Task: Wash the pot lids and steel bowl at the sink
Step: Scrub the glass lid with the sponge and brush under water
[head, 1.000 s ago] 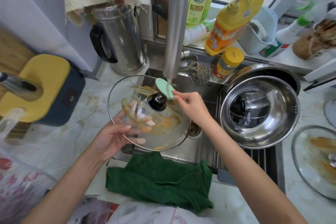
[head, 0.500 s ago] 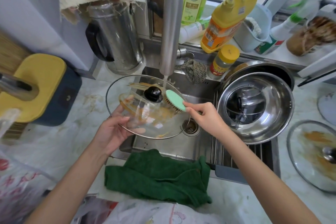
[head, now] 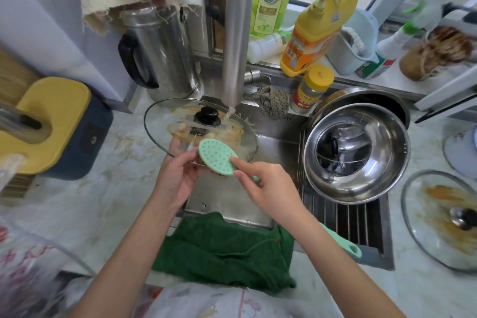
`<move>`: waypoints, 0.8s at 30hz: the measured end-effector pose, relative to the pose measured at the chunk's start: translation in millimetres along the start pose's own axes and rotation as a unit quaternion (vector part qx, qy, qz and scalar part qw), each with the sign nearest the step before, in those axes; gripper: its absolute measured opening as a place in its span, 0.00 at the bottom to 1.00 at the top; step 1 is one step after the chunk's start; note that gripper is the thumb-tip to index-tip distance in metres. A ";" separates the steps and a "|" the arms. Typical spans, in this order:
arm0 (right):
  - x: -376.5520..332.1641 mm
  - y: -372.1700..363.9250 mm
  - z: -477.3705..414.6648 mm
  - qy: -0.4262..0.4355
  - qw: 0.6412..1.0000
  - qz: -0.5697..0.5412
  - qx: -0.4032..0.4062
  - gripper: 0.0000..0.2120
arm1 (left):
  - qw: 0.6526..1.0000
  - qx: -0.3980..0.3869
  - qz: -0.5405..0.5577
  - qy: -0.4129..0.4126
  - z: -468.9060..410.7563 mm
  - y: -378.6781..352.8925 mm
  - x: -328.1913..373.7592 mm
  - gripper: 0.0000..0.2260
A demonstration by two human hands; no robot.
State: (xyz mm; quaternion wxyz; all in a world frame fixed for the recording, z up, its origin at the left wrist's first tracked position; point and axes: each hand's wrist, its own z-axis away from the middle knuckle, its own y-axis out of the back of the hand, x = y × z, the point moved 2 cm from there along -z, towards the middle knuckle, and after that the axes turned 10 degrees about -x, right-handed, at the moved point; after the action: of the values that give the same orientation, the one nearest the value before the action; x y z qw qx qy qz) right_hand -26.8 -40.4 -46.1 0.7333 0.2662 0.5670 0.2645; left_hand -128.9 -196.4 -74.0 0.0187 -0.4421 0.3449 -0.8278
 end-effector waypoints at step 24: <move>62.2 11.6 -119.3 -0.110 0.982 -0.148 -0.031 0.12 | 0.976 -0.156 -0.004 0.150 36.2 25.7 1.4 0.36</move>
State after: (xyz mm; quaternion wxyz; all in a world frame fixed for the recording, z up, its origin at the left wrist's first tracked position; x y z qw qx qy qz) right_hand -130.3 21.6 -106.8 0.8301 0.1834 0.5076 0.1398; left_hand -109.8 -236.6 -74.6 -0.1060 -0.3118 0.4663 -0.8210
